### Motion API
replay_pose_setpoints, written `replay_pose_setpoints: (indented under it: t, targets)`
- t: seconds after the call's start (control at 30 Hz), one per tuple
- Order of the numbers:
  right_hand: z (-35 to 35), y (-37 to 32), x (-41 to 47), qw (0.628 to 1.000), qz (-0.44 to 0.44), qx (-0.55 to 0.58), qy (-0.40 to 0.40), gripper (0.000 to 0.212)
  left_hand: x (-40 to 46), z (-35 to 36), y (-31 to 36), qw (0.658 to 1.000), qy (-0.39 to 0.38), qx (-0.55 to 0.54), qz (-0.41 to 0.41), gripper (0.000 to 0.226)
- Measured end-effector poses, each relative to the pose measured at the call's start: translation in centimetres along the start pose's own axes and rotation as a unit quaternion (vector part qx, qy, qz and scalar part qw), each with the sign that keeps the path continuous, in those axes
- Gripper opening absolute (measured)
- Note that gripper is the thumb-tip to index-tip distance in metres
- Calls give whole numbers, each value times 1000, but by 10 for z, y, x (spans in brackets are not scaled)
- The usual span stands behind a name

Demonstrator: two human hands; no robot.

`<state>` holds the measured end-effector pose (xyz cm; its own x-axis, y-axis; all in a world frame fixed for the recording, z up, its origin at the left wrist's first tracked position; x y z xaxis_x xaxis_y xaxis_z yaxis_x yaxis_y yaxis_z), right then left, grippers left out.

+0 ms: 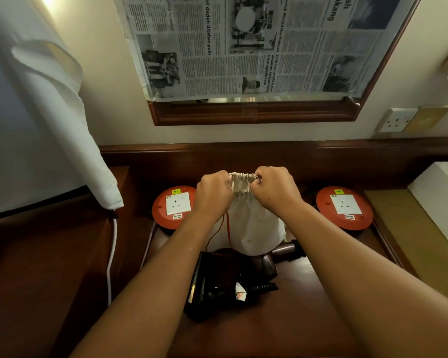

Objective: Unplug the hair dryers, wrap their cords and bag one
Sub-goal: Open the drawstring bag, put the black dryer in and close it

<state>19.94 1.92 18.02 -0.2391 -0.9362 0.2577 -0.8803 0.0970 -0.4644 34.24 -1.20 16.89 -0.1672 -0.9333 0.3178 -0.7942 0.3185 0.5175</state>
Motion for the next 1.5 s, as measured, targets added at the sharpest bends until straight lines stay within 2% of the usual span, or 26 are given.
replay_pose_setpoints:
  t: [0.1,0.23,0.33,0.43,0.53,0.73,0.93,1.0,1.13,1.23,1.37,1.5]
  targets:
    - [1,5,-2,998,31,47,14,25,2,-2,-7,999,20,8,-48,26]
    - [-3,14,-6,984,98,132,69,29,8,-4,-13,992,32,-12,-125,28]
    - [-8,16,-3,982,107,140,73,29,10,-7,-9,993,30,-13,-110,28]
    - [-9,17,2,991,86,101,26,17,13,-9,-5,996,27,-32,-76,30]
    - [-6,16,1,995,75,71,1,20,12,-11,-4,997,27,-32,-61,31]
    - [-16,11,0,992,68,77,80,36,8,-8,-11,997,21,-27,-65,32]
    - [-23,24,4,972,144,146,114,36,10,-17,-19,994,34,2,-102,30]
    - [-23,25,6,974,143,148,95,31,11,-17,-21,993,35,-4,-113,30]
    - [-22,25,6,984,122,129,6,23,12,-16,-24,995,13,-23,-94,32]
    - [-20,21,6,993,94,66,-34,32,12,-16,-23,997,9,-19,-71,36]
    - [-25,18,10,994,100,17,-37,40,15,-20,-21,999,4,27,-31,39]
    - [-34,18,12,993,117,-11,-28,43,16,-26,-28,999,32,-12,-33,36]
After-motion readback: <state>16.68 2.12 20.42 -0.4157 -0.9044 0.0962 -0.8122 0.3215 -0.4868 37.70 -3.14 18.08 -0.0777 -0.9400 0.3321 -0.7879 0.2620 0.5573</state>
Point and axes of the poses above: each hand's wrist, its own x-axis towards the middle knuckle, its own z-axis out of the palm, y = z × x, the point moved 4 cm from there along x, towards the middle knuckle, and after that the axes turned 7 degrees about y, right-handed, at the moved point
